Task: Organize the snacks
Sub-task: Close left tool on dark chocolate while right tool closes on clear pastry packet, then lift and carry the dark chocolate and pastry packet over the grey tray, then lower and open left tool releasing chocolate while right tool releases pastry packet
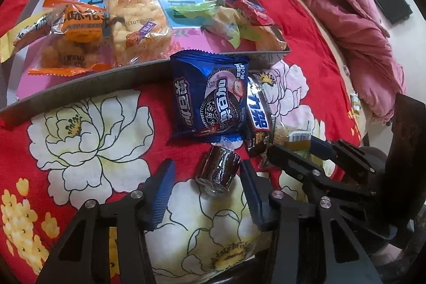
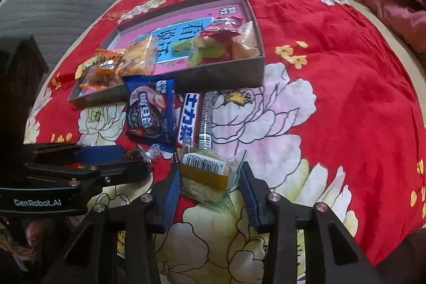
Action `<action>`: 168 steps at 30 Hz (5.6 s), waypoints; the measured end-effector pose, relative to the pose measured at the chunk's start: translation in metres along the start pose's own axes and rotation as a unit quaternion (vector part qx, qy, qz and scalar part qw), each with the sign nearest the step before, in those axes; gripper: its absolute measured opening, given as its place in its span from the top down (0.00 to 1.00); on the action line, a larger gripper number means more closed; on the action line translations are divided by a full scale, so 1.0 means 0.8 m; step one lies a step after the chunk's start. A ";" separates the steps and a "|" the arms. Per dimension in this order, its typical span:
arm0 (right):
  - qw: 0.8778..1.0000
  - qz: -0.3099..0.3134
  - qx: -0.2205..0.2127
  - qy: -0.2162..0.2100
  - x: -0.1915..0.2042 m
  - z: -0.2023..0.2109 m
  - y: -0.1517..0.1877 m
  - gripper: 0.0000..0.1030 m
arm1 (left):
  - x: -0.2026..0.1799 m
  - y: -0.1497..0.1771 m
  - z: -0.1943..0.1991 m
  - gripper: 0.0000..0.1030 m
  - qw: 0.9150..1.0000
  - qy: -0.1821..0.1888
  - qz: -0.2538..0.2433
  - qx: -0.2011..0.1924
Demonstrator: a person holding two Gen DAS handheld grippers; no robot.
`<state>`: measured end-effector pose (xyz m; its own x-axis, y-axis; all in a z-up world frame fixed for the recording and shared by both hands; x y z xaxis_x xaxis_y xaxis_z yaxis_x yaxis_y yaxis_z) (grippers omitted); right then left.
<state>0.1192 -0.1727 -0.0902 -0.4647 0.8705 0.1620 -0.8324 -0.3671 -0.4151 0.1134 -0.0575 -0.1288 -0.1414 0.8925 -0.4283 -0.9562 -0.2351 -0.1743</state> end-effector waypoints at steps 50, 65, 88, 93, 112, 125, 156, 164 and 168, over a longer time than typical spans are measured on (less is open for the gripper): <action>0.991 0.010 -0.126 -0.054 0.004 0.041 -0.056 0.58 | 0.024 -0.038 0.093 0.67 0.990 -0.036 0.014 -0.134; 0.986 0.023 -0.154 -0.060 0.003 0.043 -0.084 0.58 | 0.042 -0.065 0.109 0.67 0.984 -0.057 0.037 -0.166; 0.984 0.021 -0.166 -0.058 -0.004 0.031 -0.111 0.58 | 0.059 -0.090 0.090 0.67 0.982 -0.075 0.055 -0.166; 0.985 0.024 -0.161 -0.058 -0.003 0.025 -0.114 0.58 | 0.062 -0.095 0.085 0.67 0.981 -0.080 0.058 -0.166; 0.989 0.022 -0.137 -0.051 -0.007 -0.010 -0.128 0.58 | 0.067 -0.101 0.074 0.67 0.982 -0.085 0.063 -0.158; 0.991 0.024 -0.128 -0.037 -0.009 -0.019 -0.128 0.58 | 0.069 -0.104 0.072 0.67 0.981 -0.087 0.067 -0.159; 0.992 0.009 -0.119 -0.031 -0.017 -0.028 -0.126 0.58 | 0.067 -0.105 0.064 0.67 0.983 -0.089 0.060 -0.151; 0.992 0.009 -0.120 -0.031 -0.017 -0.026 -0.127 0.58 | 0.066 -0.104 0.063 0.67 0.983 -0.090 0.059 -0.151; 0.992 0.008 -0.122 -0.030 -0.017 -0.026 -0.127 0.58 | 0.066 -0.104 0.064 0.67 0.983 -0.090 0.059 -0.152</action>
<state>0.2162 -0.1405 -0.0689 -0.5009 0.8412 0.2040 -0.7305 -0.2844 -0.6209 0.1727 0.0291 -0.0916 -0.3157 0.8994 -0.3022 -0.8141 -0.4204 -0.4007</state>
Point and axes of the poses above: each gripper's, at about its wrist camera, not at the fingertips, and z roughly against the way its jaws point, x to its left, y to its underside, the point moved 5 cm from there along -z, roughly the way its jaws point, and after that the axes turned 7 degrees about z, right-handed, at the moved point
